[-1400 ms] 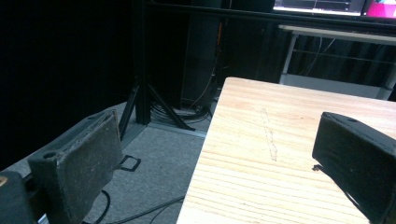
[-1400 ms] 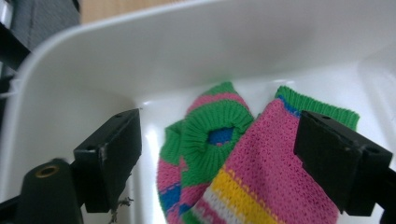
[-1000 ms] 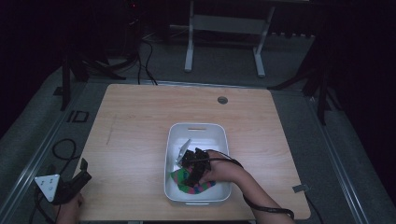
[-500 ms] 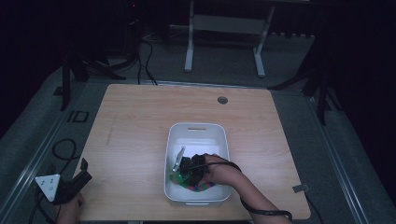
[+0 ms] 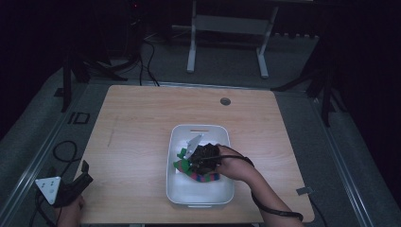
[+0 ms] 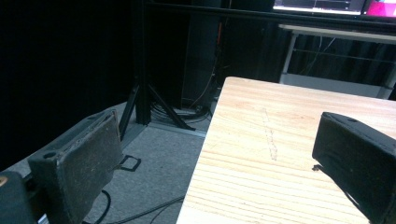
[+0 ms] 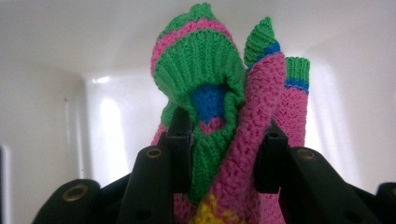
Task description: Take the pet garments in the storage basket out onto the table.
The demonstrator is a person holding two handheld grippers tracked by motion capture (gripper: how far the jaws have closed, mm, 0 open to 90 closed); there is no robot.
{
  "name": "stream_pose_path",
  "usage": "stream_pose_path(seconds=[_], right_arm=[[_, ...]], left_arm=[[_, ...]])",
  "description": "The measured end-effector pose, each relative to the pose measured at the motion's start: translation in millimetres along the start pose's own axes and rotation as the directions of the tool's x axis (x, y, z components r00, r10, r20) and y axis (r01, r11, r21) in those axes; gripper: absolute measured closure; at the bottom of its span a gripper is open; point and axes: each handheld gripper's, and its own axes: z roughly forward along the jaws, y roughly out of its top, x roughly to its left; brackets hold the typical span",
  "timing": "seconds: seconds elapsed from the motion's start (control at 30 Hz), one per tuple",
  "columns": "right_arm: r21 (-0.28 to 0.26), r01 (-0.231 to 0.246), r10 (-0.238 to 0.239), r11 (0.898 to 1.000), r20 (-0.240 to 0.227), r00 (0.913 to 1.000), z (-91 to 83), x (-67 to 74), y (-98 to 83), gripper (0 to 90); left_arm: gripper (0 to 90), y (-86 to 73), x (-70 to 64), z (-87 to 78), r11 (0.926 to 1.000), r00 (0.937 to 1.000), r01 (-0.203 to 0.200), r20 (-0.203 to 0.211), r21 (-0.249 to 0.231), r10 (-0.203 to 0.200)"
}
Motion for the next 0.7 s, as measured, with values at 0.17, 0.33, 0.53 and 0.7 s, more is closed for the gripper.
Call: stream_pose_path(seconds=[0.17,0.33,0.53,0.7], right_arm=[[-0.079,0.018,-0.015,0.997,0.047,0.9988,-36.8,-4.4,13.4,65.8],[-0.13,0.021,-0.009,0.991,0.087,0.9961,-66.7,-9.2,22.4,65.8],[-0.151,0.011,0.007,0.989,0.116,0.9933,-80.5,-13.9,21.6,65.8],[-0.161,-0.014,0.036,0.987,0.135,0.9902,-94.6,-21.2,11.1,65.7]], left_arm=[[1.9,0.0,0.0,-0.1,1.0,1.0,0.001,0.0,0.0,-0.001],[1.9,0.0,0.3,-0.1,1.0,1.0,0.002,0.001,-0.001,-0.002],[1.9,0.0,0.5,-0.3,1.0,1.0,0.001,0.002,0.0,-0.001],[1.9,0.0,0.2,-0.2,1.0,1.0,0.0,0.001,-0.001,0.0]])
